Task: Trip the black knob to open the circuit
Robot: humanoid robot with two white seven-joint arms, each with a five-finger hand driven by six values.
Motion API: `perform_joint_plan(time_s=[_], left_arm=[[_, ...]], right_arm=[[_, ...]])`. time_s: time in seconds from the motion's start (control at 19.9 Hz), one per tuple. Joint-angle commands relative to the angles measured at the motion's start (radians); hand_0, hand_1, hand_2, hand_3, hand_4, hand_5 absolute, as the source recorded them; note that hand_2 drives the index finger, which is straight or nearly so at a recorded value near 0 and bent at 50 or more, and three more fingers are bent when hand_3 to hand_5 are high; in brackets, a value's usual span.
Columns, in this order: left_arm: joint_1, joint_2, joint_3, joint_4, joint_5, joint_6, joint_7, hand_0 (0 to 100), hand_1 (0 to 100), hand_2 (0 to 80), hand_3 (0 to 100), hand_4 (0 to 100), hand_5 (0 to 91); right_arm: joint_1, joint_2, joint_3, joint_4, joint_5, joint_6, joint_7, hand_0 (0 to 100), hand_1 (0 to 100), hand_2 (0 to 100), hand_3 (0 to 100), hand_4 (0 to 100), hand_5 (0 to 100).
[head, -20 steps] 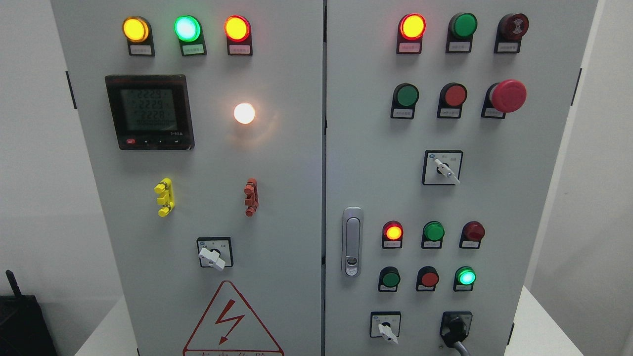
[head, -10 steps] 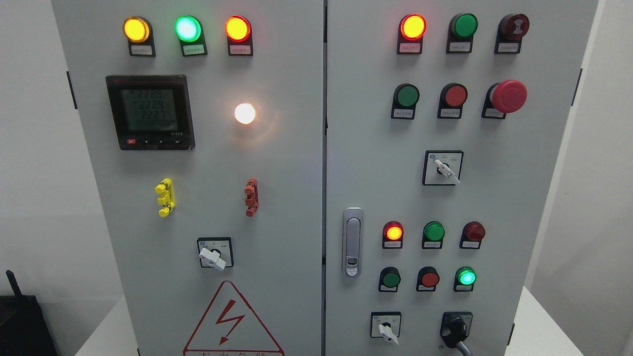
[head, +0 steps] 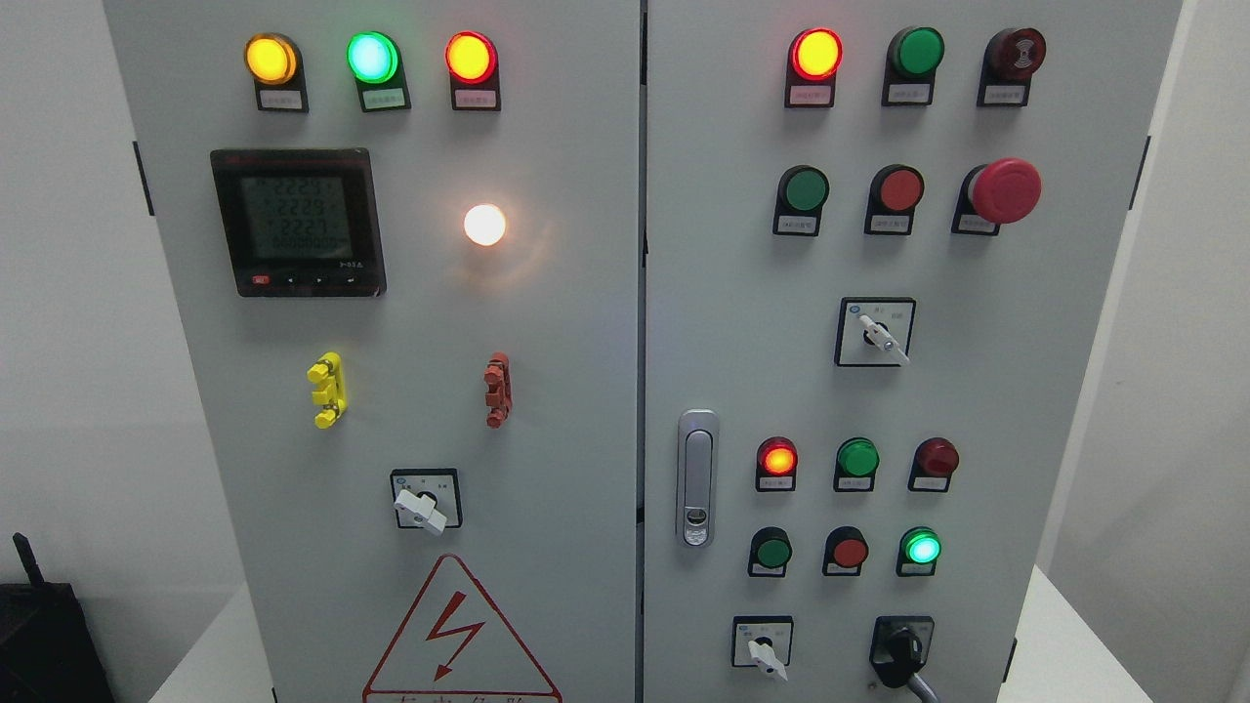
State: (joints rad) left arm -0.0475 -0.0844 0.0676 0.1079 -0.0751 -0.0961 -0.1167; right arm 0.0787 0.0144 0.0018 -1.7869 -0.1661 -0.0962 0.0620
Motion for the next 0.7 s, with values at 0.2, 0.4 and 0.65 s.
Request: perform_joint_plan(time_s=[0.2, 0.4, 0.65], left_arm=[[0.000, 0.000, 0.000, -0.025, 0.000, -0.001, 0.000, 12, 39, 0.0, 0, 0, 0.0], [0.000, 0.000, 0.000, -0.025, 0.000, -0.001, 0.000, 12, 39, 0.0, 0, 0, 0.0], [0.000, 0.000, 0.000, -0.025, 0.000, -0.001, 0.000, 12, 39, 0.0, 0, 0, 0.0]], right_arm=[[0.001, 0.010, -0.005, 0.003, 0.000, -0.005, -0.001, 0, 0, 0, 100, 95, 95], [0.001, 0.009, -0.014, 0.001, 0.000, -0.005, -0.001, 0, 0, 0, 100, 95, 95], [0.003, -0.001, -0.025, 0.000, -0.001, -0.007, -0.001, 0, 0, 0, 100, 95, 95]])
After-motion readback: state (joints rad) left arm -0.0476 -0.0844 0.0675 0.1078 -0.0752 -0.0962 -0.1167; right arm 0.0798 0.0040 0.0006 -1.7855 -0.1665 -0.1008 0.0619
